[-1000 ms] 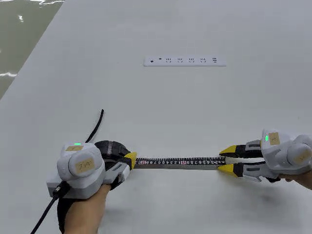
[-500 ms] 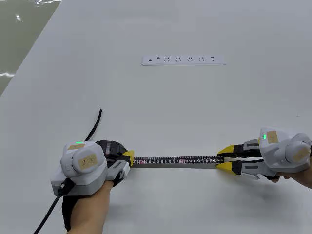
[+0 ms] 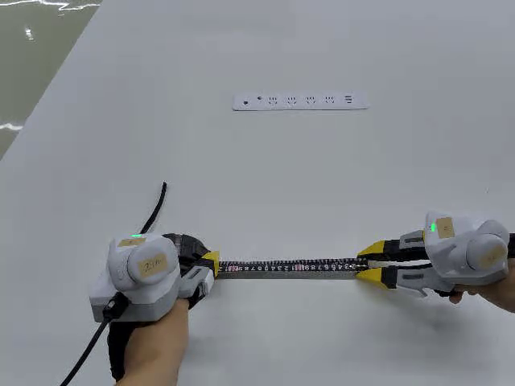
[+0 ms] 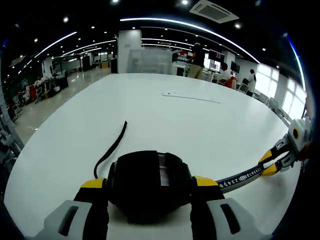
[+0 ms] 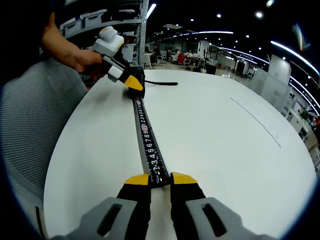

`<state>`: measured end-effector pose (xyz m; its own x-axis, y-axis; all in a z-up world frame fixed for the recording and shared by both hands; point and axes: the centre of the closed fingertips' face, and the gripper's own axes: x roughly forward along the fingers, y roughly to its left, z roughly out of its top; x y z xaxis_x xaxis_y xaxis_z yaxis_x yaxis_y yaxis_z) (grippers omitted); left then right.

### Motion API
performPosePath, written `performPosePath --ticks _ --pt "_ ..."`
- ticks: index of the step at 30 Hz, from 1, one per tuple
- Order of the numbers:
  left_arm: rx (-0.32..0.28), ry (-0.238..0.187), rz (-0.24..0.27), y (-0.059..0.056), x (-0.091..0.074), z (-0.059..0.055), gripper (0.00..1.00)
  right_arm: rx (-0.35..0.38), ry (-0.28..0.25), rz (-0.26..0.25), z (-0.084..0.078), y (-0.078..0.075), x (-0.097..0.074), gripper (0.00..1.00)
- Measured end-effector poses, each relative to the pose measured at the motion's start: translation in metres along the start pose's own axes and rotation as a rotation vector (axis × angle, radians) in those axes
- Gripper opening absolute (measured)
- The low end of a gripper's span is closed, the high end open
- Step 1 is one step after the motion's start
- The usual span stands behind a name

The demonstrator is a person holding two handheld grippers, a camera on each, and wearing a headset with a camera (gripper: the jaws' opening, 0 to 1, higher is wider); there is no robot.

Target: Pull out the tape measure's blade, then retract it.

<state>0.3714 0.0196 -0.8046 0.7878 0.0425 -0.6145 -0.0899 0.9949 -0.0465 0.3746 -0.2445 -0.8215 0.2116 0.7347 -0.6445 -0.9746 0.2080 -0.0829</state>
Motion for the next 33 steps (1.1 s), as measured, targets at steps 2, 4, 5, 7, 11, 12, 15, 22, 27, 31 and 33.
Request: performPosePath --ticks 2,4,5,7,11,12,15,22,27,31,33 --pt "0.004 0.009 0.001 0.0003 0.0003 -0.0001 0.62 -0.003 0.002 0.001 -0.0001 -0.0003 0.0004 0.12" --pt "0.007 0.011 0.000 0.0003 0.0000 -0.0003 0.62 -0.007 0.002 0.003 -0.0001 -0.0001 0.0006 0.12" --pt "0.010 0.013 -0.001 0.0004 -0.0001 -0.0004 0.62 -0.006 0.002 0.003 -0.0004 -0.0008 0.0006 0.12" --pt "0.009 0.020 -0.002 0.0001 0.0001 -0.0005 0.61 -0.010 0.003 0.006 -0.0008 -0.0007 0.0002 0.12" --pt "0.012 0.020 -0.010 -0.0003 0.0000 -0.0005 0.61 -0.011 0.003 0.007 -0.0010 -0.0006 -0.0003 0.12" --pt "0.012 0.021 -0.012 -0.0004 0.0001 -0.0004 0.61 -0.013 0.003 0.007 -0.0012 -0.0008 -0.0001 0.12" --pt "0.010 0.015 -0.015 0.0000 0.0003 -0.0005 0.61 -0.014 0.005 0.008 -0.0018 -0.0011 0.0004 0.12" --pt "0.008 0.016 -0.027 0.0005 0.0003 -0.0002 0.61 -0.013 0.005 0.011 -0.0023 -0.0006 0.0003 0.12" --pt "0.003 0.017 -0.030 0.0003 0.0004 -0.0003 0.61 -0.011 0.004 0.009 -0.0018 -0.0010 -0.0001 0.12" --pt "-0.003 0.019 -0.035 0.0005 0.0006 -0.0006 0.61 -0.016 0.005 0.010 0.0005 -0.0010 -0.0011 0.12" --pt "-0.008 0.020 -0.038 0.0008 0.0005 -0.0005 0.61 -0.015 0.005 0.008 0.0008 -0.0013 -0.0010 0.12"
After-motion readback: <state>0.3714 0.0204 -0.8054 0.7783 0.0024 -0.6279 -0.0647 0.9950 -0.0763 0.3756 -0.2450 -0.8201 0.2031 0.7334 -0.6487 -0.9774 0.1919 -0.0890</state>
